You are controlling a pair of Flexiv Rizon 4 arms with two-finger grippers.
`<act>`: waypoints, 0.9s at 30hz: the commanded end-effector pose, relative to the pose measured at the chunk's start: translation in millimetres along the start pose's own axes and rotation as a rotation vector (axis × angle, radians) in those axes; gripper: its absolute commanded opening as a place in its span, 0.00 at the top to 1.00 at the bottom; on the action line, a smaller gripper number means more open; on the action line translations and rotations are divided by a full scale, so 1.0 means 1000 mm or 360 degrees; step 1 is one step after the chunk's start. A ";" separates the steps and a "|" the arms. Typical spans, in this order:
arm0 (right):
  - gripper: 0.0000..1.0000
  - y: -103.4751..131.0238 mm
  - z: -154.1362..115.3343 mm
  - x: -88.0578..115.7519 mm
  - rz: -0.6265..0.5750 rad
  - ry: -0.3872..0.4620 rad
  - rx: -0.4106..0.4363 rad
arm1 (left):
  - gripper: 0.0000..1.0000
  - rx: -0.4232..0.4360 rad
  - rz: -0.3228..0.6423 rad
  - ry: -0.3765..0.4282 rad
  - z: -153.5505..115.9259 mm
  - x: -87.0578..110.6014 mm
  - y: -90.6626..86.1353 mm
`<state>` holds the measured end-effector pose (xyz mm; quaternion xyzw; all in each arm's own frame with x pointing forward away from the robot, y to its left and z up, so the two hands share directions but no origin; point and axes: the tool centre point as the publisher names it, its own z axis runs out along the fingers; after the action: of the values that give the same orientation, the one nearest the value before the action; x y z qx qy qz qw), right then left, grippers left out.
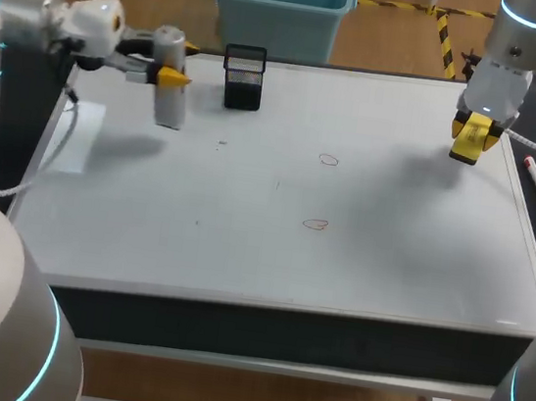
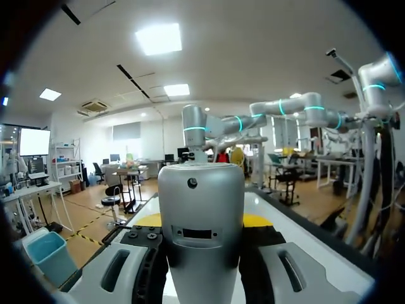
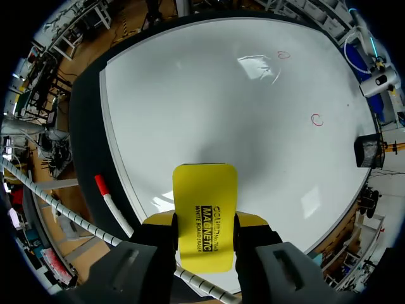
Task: Pick up the inspection probe, press it on each red-marked spot on the whiteboard one by one, put down the probe, pick up the eraser, and wipe off all the red marks.
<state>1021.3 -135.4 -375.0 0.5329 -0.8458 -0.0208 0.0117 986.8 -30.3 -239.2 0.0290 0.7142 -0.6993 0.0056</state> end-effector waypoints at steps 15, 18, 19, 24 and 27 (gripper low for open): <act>1.00 -0.001 0.000 0.000 -0.0003 0.0004 0.0001 | 1.00 -0.0030 -0.0028 -0.0382 -0.031 0.027 0.005; 1.00 -0.001 0.000 0.000 -0.0003 0.0004 0.0001 | 1.00 -0.0030 -0.0028 -0.0382 -0.031 0.027 0.005; 1.00 -0.001 0.000 0.000 -0.0003 0.0004 0.0001 | 1.00 -0.0030 -0.0028 -0.0382 -0.031 0.027 0.005; 1.00 -0.001 0.000 0.000 -0.0003 0.0004 0.0001 | 1.00 -0.0030 -0.0028 -0.0382 -0.031 0.027 0.005; 1.00 0.011 0.001 -0.010 -0.0056 0.0037 0.0018 | 1.00 -0.0030 -0.0028 -0.0382 -0.031 0.027 0.005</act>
<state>1018.9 -130.8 -375.8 0.5432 -0.8392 -0.0216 0.0137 964.6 2.8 -246.6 -0.0536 0.7151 -0.6928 0.0761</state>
